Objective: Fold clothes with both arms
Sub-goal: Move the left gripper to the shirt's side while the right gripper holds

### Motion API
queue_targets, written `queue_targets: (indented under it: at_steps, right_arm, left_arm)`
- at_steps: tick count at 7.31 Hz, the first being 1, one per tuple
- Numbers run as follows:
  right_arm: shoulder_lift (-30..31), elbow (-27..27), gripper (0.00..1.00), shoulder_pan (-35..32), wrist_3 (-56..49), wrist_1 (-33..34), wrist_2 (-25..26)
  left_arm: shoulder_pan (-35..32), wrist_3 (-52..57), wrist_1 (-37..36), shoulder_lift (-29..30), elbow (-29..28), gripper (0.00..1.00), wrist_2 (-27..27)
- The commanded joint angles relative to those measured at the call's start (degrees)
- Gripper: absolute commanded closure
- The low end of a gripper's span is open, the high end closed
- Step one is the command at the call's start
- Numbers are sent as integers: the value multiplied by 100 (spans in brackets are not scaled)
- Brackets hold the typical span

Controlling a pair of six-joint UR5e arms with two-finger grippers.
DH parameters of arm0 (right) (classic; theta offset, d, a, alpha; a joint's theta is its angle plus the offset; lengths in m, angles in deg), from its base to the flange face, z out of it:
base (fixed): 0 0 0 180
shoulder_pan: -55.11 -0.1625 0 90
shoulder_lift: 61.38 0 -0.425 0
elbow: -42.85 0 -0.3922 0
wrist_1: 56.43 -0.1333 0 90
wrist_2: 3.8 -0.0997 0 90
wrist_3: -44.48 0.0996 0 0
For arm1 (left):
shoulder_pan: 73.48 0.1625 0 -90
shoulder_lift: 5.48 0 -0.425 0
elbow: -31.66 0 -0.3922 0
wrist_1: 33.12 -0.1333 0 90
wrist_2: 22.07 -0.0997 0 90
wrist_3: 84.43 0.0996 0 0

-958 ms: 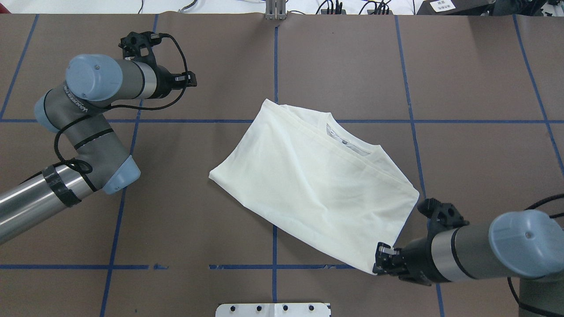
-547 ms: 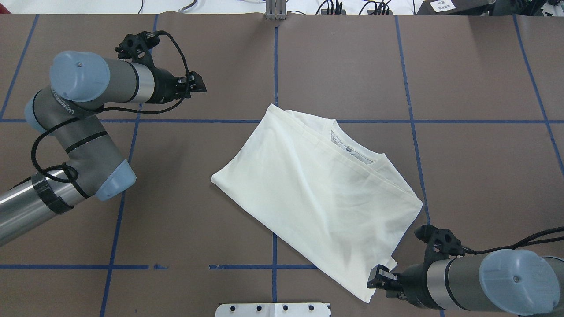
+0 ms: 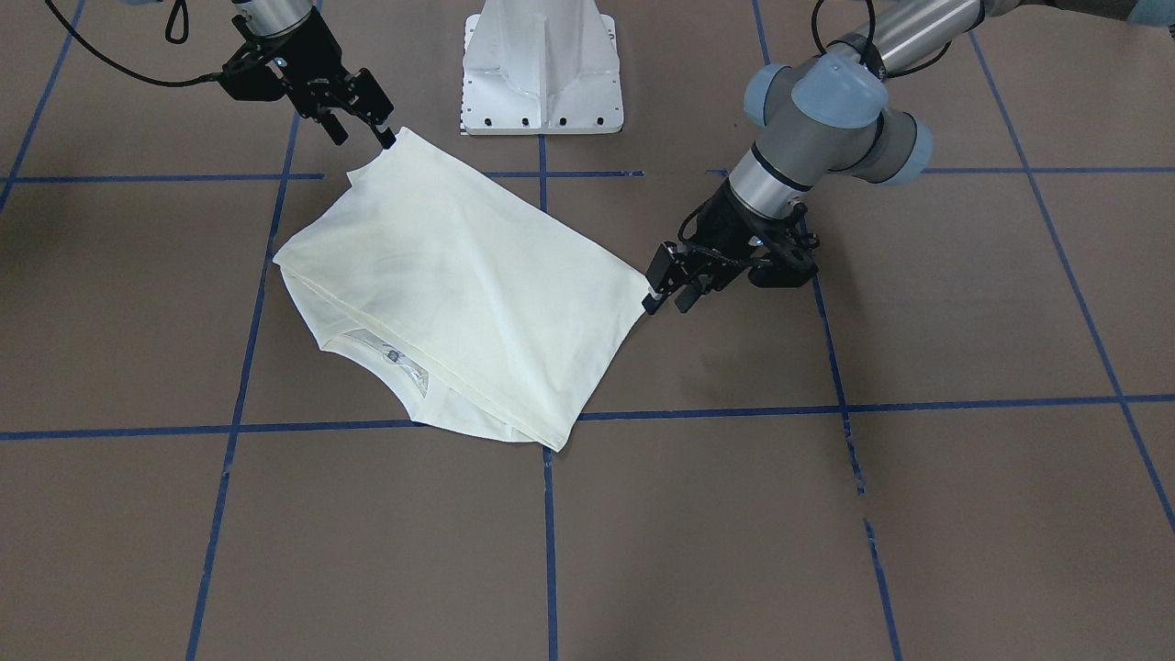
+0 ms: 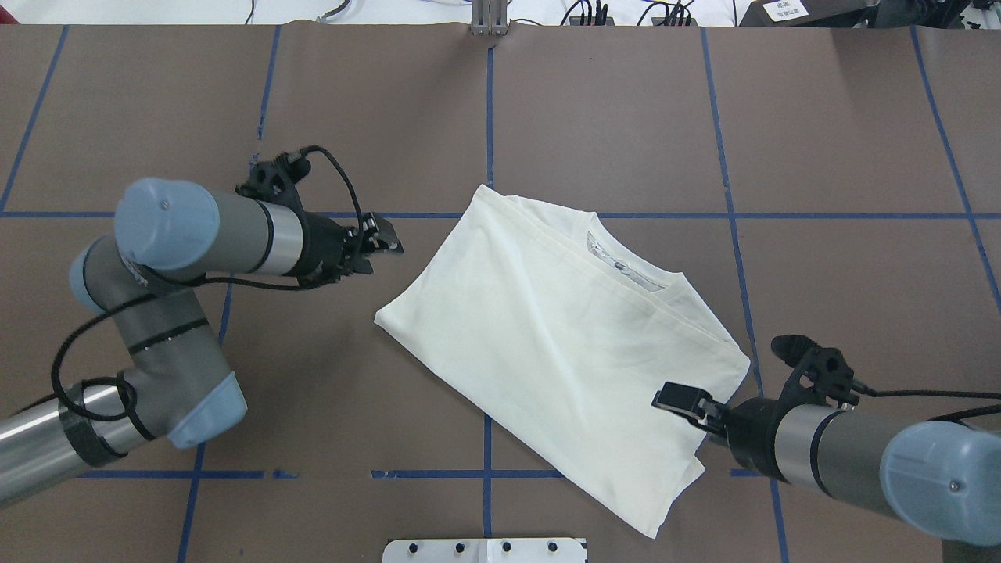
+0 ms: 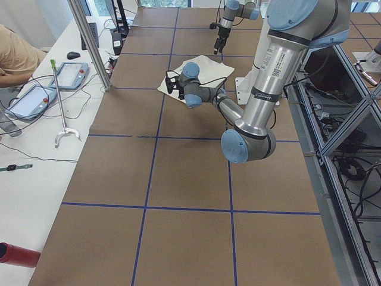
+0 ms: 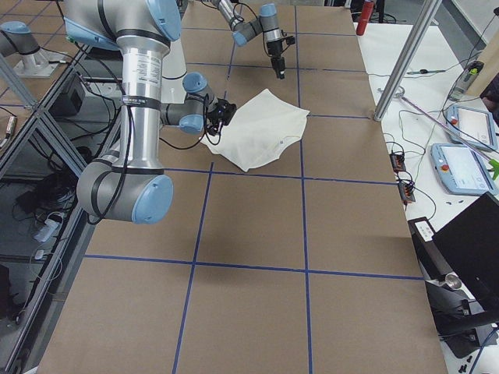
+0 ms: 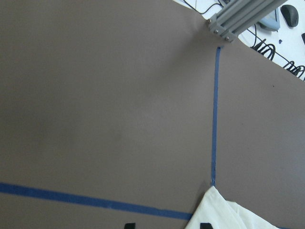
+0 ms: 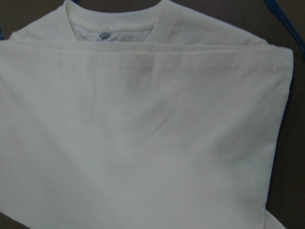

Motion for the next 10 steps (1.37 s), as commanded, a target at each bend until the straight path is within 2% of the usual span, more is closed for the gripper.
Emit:
queue_targets:
  at_steps: [1, 4, 5, 6, 7, 10]
  right_arm:
    - [-79, 374, 0, -726, -35, -4, -342]
    - [-158, 509, 0, -727, -35, -39, -370]
    - [-168, 500, 0, -727, -35, -39, -370]
    - [-176, 500, 0, -727, -35, -39, -370]
    - [-176, 500, 0, -727, -35, -39, -370]
    - [-203, 728, 0, -727, -52, -48, -326]
  left_arm:
    - [741, -367, -54, -72, -54, 32, -501]
    - [769, -367, -54, -150, -203, 34, -512]
    - [760, -367, -54, -151, -212, 39, -521]
    - [760, -385, -89, -142, -186, 61, -521]
    - [725, -385, -89, -142, -143, 100, -521]
    - [480, -306, -89, -142, -195, 100, -521]
